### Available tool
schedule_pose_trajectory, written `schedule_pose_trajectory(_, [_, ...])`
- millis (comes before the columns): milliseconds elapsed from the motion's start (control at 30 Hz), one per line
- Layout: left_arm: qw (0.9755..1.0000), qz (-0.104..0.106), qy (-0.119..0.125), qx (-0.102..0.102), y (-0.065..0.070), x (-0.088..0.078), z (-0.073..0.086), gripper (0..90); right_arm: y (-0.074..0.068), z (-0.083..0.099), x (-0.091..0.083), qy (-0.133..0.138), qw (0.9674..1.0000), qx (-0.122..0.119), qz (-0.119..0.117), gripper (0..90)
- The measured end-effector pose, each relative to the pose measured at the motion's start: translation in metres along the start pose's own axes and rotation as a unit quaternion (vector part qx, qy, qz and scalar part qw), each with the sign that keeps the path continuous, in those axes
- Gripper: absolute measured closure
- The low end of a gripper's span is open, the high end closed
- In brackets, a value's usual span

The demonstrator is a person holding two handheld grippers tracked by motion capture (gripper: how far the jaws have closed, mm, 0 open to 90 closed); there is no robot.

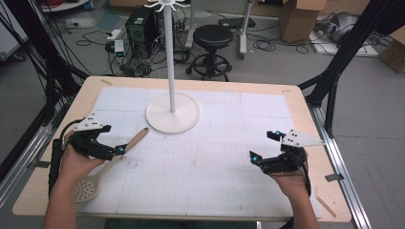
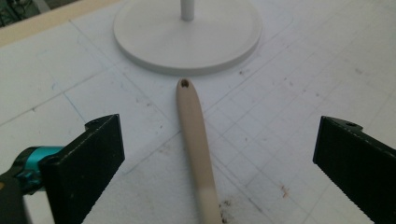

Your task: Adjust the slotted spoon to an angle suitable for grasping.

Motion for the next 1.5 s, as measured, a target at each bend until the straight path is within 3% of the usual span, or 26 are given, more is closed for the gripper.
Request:
schedule_pose_trajectory(100, [0.999,-0.008,-0.043,-0.003,0.0,0.011,0.005,2.7,0.0,0.0,0.001,-0.002,1.0,-0.002,0.0,0.5])
schedule_pose_trajectory(300, [0.9955,-0.011,-0.094,-0.012,-0.001,0.023,0.012,2.9,0.0,0.001,0.001,-0.004,1.0,0.0,-0.001,0.5])
schedule_pose_trajectory(400, [0.9948,0.001,-0.101,-0.013,-0.001,0.024,0.013,16.6,0.0,0.001,0.002,-0.004,1.0,-0.001,-0.003,0.5])
schedule_pose_trajectory(467, [0.9941,0.009,-0.108,-0.014,-0.001,0.025,0.013,20.5,-0.001,0.001,0.003,-0.005,1.0,0.001,-0.003,0.5])
schedule_pose_trajectory(600, [0.991,0.004,-0.131,-0.029,-0.005,0.029,0.016,22.1,-0.002,0.0,0.005,-0.007,1.0,0.002,-0.005,0.5])
schedule_pose_trajectory(633, [0.9888,0.001,-0.146,-0.031,-0.006,0.033,0.018,22.2,-0.002,0.0,0.005,-0.006,1.0,-0.002,-0.005,0.5])
schedule_pose_trajectory(767, [0.9856,-0.004,-0.167,-0.028,-0.007,0.038,0.021,24.5,-0.003,0.0,0.005,-0.007,1.0,-0.002,-0.005,0.5])
schedule_pose_trajectory(833, [0.9821,-0.003,-0.186,-0.027,-0.006,0.043,0.025,29.0,-0.002,0.0,0.005,-0.006,1.0,0.001,-0.005,0.5])
schedule_pose_trajectory(1033, [0.9797,-0.012,-0.199,-0.019,-0.005,0.046,0.026,39.3,-0.003,0.001,0.007,-0.009,0.9999,-0.001,-0.005,0.5])
schedule_pose_trajectory(1233, [0.9804,-0.008,-0.196,-0.022,-0.004,0.044,0.026,54.1,-0.003,0.001,0.007,-0.01,0.9999,-0.002,-0.005,0.5])
schedule_pose_trajectory(1433, [0.9801,-0.006,-0.197,-0.021,-0.001,0.043,0.026,62.1,-0.003,0.001,0.007,-0.011,0.9999,-0.001,-0.004,0.5])
schedule_pose_trajectory(1500, [0.9798,-0.004,-0.199,-0.021,-0.002,0.042,0.026,71.6,-0.003,0.001,0.007,-0.012,0.9999,-0.003,-0.003,0.5])
Point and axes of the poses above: each handheld gripper's, and its own axes: x roughly forward along the jaws, z roughly out of its underside, y roughly to its right, the point moved 4 cm from there along x, roughly forward along the jaws, and after that the axes turned 6 degrees about -y, right-handed, at the moved point
